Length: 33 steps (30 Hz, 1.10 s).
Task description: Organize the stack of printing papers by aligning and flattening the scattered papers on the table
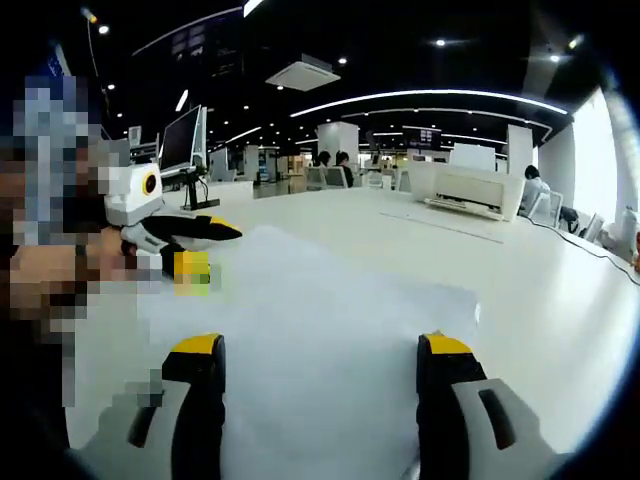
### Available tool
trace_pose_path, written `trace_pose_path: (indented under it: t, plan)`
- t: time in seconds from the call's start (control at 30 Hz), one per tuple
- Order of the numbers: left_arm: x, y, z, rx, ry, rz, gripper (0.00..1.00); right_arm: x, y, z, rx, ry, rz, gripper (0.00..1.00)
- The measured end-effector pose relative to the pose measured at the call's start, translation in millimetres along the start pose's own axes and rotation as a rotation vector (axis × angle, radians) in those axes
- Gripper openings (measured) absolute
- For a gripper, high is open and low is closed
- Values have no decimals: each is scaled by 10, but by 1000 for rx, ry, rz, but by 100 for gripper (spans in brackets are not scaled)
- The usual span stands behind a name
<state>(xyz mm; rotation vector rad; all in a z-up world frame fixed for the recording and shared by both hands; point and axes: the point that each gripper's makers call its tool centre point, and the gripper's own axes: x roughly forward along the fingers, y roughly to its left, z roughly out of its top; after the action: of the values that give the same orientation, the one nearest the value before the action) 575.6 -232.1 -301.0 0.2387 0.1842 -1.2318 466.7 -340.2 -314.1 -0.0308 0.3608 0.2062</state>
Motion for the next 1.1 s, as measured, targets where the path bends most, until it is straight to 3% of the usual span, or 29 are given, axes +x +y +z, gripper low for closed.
trace_pose_path:
  t: [0.73,1.1]
  plan:
    - [36,38,-36,-89,7,-6,64,15,-26,9,5,-4,-10,74]
    - [7,81,12,-74,-14,20,74,19,0,23,13,-10,7,79]
